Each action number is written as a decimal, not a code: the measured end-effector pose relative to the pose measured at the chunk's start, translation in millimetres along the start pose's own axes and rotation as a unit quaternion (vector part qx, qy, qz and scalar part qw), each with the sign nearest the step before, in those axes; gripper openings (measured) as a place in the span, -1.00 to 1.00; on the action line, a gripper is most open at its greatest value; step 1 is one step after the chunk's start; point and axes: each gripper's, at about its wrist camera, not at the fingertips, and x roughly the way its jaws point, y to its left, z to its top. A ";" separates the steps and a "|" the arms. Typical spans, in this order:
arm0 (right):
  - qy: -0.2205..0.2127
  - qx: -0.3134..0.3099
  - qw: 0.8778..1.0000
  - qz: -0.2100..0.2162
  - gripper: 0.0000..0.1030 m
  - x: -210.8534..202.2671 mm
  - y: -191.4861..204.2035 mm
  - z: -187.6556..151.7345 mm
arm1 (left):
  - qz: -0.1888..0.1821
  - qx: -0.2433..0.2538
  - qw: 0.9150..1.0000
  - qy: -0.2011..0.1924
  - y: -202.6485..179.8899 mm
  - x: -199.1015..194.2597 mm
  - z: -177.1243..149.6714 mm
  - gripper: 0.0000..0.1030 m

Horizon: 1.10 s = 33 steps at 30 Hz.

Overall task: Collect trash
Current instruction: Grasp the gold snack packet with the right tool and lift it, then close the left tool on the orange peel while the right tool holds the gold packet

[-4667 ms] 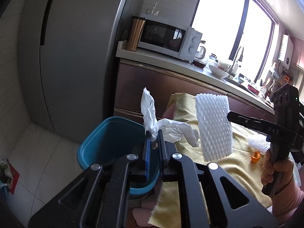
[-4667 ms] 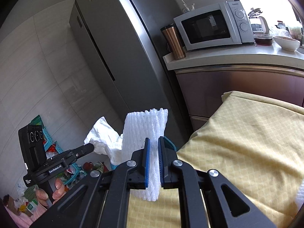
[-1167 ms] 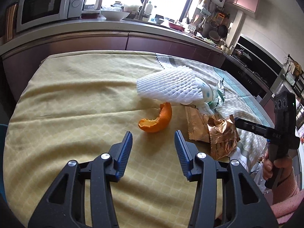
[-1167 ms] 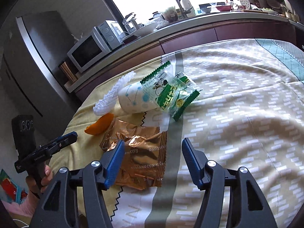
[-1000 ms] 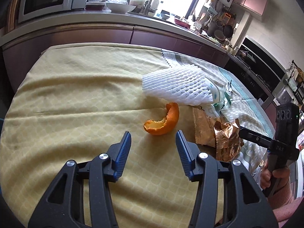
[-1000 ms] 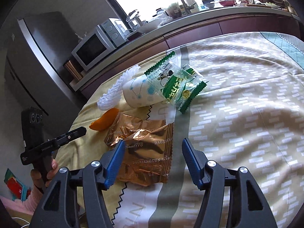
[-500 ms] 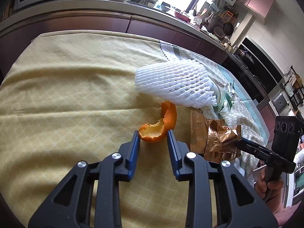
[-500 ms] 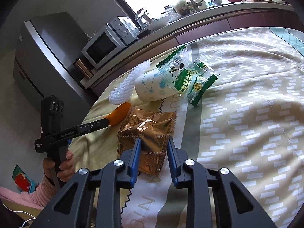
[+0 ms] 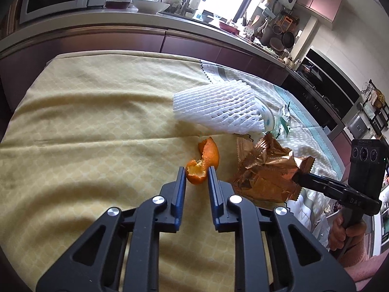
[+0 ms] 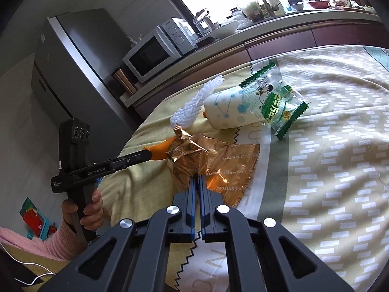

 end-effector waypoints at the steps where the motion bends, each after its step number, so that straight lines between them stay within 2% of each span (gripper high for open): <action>1: -0.001 -0.002 1.000 0.003 -0.95 0.5 2.2 0.4 | 0.004 0.002 1.000 -0.004 -0.1 -4.1 -1.3 -0.64; 14: -0.004 -0.027 0.999 0.028 -0.97 5.8 22.3 4.6 | 0.024 0.004 0.999 -0.037 12.5 -49.4 -17.4 -0.67; 33: -0.019 -0.044 0.996 0.079 -0.98 10.0 46.8 11.3 | 0.051 -0.004 0.996 -0.067 30.2 -86.0 -25.0 -0.67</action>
